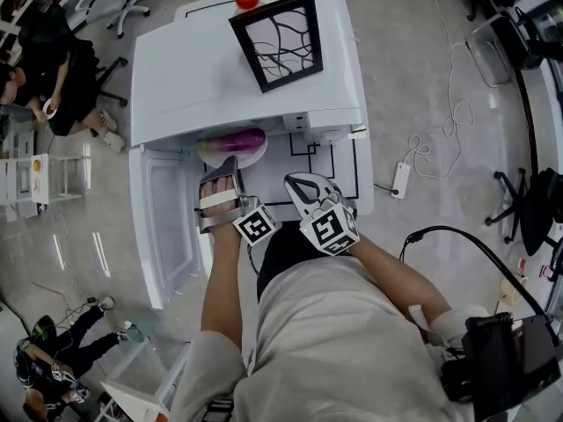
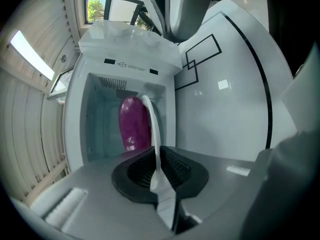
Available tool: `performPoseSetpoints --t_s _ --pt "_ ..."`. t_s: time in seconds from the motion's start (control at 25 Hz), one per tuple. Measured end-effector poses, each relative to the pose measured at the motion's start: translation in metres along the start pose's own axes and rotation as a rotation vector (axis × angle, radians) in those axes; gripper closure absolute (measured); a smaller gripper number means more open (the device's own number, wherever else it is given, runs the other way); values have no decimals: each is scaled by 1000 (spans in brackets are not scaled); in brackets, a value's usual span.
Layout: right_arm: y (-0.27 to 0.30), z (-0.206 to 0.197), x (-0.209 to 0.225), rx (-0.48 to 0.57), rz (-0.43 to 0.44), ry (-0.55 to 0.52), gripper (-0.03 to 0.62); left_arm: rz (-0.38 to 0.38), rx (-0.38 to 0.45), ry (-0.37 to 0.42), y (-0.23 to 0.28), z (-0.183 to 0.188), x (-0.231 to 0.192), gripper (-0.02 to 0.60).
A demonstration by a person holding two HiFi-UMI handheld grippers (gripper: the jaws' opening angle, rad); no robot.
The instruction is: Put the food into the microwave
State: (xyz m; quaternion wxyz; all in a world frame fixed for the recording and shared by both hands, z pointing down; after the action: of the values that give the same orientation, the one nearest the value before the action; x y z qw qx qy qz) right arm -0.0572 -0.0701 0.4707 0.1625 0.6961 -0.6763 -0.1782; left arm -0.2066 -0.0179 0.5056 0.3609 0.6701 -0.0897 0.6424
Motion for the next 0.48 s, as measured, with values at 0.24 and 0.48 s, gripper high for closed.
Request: performPoseSetpoints --t_s 0.24,0.48 --pt "11 5 3 7 -29 20 583 -15 37 -5 19 -4 -3 541" --pt "18 7 8 5 -67 46 583 -13 46 43 41 -8 -7 541"
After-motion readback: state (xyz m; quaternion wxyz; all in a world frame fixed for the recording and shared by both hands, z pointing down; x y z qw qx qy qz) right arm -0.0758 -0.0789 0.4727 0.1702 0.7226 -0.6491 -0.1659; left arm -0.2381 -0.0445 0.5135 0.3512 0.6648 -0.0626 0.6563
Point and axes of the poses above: the fingertips, and each gripper's own axes: y forward along the fingers, x to its right, z out of its top, the point moved 10 cm from there along -y, backward along the fingers, and after that the axes turned 6 degrees about z, right-handed, at the moved point
